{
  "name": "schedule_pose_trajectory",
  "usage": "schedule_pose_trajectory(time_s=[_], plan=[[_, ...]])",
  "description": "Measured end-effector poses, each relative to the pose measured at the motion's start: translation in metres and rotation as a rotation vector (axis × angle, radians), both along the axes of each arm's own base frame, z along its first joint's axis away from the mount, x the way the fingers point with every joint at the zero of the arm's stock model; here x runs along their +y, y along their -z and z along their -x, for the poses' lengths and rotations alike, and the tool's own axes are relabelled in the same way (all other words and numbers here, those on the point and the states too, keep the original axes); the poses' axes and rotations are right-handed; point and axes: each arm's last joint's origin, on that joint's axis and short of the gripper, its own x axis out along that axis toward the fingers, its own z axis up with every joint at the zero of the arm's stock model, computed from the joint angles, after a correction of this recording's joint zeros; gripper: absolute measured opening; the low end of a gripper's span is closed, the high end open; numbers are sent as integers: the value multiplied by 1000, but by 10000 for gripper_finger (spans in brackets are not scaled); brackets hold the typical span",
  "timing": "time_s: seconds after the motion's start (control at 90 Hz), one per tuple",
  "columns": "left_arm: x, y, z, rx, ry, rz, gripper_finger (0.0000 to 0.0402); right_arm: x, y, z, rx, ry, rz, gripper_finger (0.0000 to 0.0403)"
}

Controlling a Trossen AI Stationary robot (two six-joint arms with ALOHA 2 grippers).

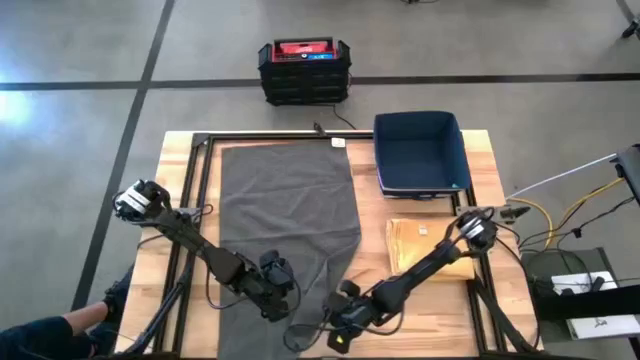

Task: Fold towel
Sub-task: Fold the gray towel

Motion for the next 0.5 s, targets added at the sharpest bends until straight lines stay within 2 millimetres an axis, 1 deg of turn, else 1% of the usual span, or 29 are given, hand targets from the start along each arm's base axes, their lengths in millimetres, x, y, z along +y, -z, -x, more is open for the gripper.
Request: schedule_pose_trajectory(time_s=[0.122,0.333,0.422,0.5], plan=[[0,0,0,-1,1,0,21,17,-11,23,65,-51,-4,1],[-1,0,0,-4,-10,13,21,37,-5,61,236,8,27,1],[-2,-1,0,-10,-11,20,21,42,-3,73,281,61,35,7],[-5,-3,1,-14,1,24,21,43,-2,78,312,91,46,20]])
